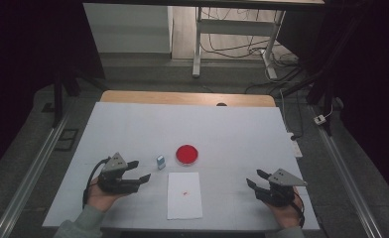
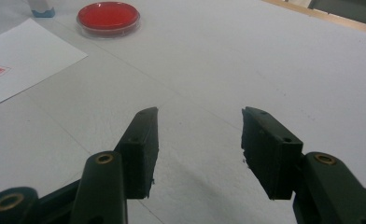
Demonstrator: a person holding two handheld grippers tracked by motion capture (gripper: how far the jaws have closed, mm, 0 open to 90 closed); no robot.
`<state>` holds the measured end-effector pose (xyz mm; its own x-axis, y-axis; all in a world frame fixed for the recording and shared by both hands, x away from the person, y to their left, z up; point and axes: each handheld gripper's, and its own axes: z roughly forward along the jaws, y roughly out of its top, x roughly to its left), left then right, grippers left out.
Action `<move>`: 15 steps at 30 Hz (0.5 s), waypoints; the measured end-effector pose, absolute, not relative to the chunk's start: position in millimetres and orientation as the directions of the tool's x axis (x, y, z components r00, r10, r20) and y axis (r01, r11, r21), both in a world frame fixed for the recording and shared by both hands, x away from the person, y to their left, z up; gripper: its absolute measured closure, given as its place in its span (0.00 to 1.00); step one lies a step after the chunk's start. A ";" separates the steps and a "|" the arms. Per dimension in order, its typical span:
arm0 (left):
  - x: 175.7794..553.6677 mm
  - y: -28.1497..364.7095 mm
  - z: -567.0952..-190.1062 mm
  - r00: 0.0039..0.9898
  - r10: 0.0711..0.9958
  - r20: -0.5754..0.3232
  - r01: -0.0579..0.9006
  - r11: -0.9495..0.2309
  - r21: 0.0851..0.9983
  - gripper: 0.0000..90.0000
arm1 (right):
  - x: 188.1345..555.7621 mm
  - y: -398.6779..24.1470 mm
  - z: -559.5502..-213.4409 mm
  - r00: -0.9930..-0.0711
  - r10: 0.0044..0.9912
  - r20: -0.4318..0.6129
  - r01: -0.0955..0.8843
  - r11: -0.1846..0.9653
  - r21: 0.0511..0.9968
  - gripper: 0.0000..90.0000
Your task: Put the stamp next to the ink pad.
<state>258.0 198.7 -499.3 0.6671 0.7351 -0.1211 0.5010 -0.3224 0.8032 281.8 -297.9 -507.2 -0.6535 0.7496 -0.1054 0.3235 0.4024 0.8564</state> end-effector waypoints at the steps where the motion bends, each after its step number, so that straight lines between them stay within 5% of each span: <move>1: 254.9 200.7 -500.2 0.667 0.735 -0.122 0.503 -0.322 0.802 0.36 | 282.2 -298.3 -507.4 -0.658 0.746 -0.104 0.323 0.404 0.856 0.51; 15: 245.7 202.8 -503.5 0.676 0.724 -0.134 0.507 -0.326 0.798 0.36 | 284.5 -301.4 -510.1 -0.659 0.742 -0.122 0.321 0.424 0.847 0.52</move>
<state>245.7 202.8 -503.5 0.6764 0.7243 -0.1340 0.5072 -0.3260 0.7978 284.5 -301.4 -510.1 -0.6591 0.7422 -0.1216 0.3209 0.4237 0.8471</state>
